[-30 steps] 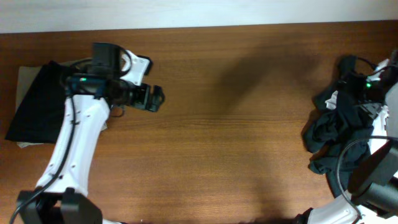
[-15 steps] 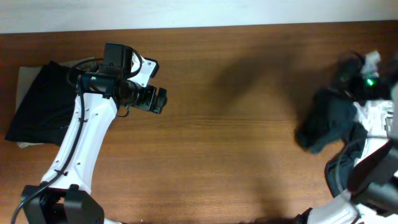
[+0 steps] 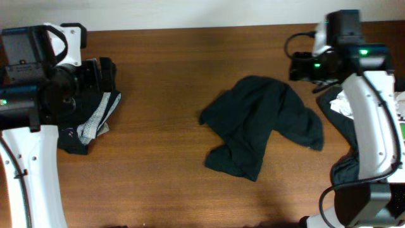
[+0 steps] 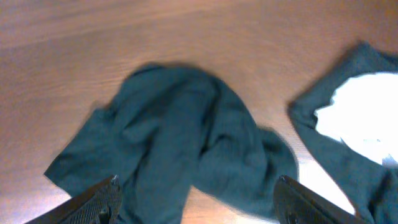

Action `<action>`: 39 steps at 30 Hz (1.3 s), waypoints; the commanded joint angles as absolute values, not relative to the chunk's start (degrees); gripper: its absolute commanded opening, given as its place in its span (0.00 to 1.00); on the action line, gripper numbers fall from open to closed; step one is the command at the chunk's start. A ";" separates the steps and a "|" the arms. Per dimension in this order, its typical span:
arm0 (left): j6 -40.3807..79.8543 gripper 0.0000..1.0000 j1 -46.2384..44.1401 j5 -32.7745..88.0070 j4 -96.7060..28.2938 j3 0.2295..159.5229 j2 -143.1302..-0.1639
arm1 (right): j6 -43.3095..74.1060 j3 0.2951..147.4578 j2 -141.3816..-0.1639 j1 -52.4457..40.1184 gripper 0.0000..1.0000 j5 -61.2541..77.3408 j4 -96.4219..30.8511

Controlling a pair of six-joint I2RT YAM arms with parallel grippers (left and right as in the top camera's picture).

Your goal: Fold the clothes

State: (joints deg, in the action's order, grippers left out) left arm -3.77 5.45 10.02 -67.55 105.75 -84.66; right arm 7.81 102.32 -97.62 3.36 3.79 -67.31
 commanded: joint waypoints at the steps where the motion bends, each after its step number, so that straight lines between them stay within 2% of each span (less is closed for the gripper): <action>1: -3.27 0.99 -0.25 14.46 -71.22 106.00 -89.82 | 4.89 103.35 -97.78 5.96 0.83 12.95 -69.93; 5: -6.11 0.99 -12.05 20.75 -70.63 106.00 -108.71 | 4.93 103.35 -97.78 4.78 0.83 13.34 -71.20; 8: -5.48 0.99 -19.29 30.65 -63.79 106.02 -125.84 | 4.91 103.35 -97.78 4.78 0.84 13.34 -72.58; 11: -1.83 0.99 -21.28 28.53 -61.41 106.02 -134.13 | 4.91 103.28 -97.78 4.80 0.84 13.30 -73.67; 12: -0.80 0.96 -21.30 28.64 -61.04 106.02 -135.41 | 4.91 103.28 -97.78 4.78 0.84 13.30 -73.65; 14: -0.80 0.22 -21.74 29.15 -60.66 106.02 -136.18 | 4.91 103.28 -97.78 4.78 0.84 13.32 -73.56; 15: -0.80 0.00 -21.69 29.15 -60.14 106.26 -136.18 | 4.91 103.28 -97.78 4.80 0.84 13.30 -73.63; 18: -0.84 0.00 -18.90 27.00 -66.08 114.67 -136.16 | 4.91 103.28 -97.78 4.80 0.84 13.30 -73.76; 21: -0.84 0.00 -13.08 14.35 -73.47 135.79 -136.16 | 4.91 103.28 -97.78 4.80 0.84 13.19 -73.73; 24: -0.86 0.00 -8.78 2.11 -74.06 151.83 -136.16 | 4.91 103.00 -97.91 4.80 0.84 12.86 -73.23; 25: -0.86 0.19 -8.25 -0.34 -73.80 151.92 -136.16 | 4.91 102.24 -97.91 4.80 0.84 12.86 -72.84; 27: -0.86 1.00 -8.01 -3.18 -74.61 151.92 -136.18 | 4.91 99.02 -98.63 4.80 0.85 12.86 -71.64; 30: -0.86 0.99 -8.21 2.22 -80.07 151.92 -136.16 | 5.61 88.64 -102.50 4.80 0.84 12.82 -63.59; 32: -0.86 0.99 -8.78 8.27 -88.07 151.87 -136.29 | 9.21 80.55 -105.47 4.89 0.75 11.77 -55.90; 34: -0.86 0.98 -10.35 10.28 -94.83 151.87 -136.99 | 10.20 74.50 -108.03 4.82 0.71 14.79 -48.64; 35: -0.86 0.91 -11.27 12.16 -96.73 151.72 -137.80 | 10.22 72.23 -109.06 4.82 0.68 17.67 -45.39; 36: -0.86 0.90 -12.60 13.76 -96.71 150.32 -138.04 | 10.35 70.17 -109.84 4.82 0.65 19.14 -42.24; 37: -0.86 0.89 -13.52 13.74 -96.73 149.01 -138.06 | 11.51 68.75 -110.06 4.84 0.55 19.18 -39.33; 38: -0.91 0.89 -14.57 13.58 -96.73 146.96 -138.06 | 11.49 68.12 -110.06 4.82 0.51 19.75 -37.01; 39: -0.86 0.90 -15.18 12.69 -96.73 144.84 -138.06 | 11.49 67.79 -110.06 4.84 0.52 19.73 -36.07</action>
State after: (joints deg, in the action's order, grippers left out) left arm -0.80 -13.80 12.10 -96.49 148.92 -136.70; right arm 10.79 68.60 -109.69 5.15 18.22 -37.28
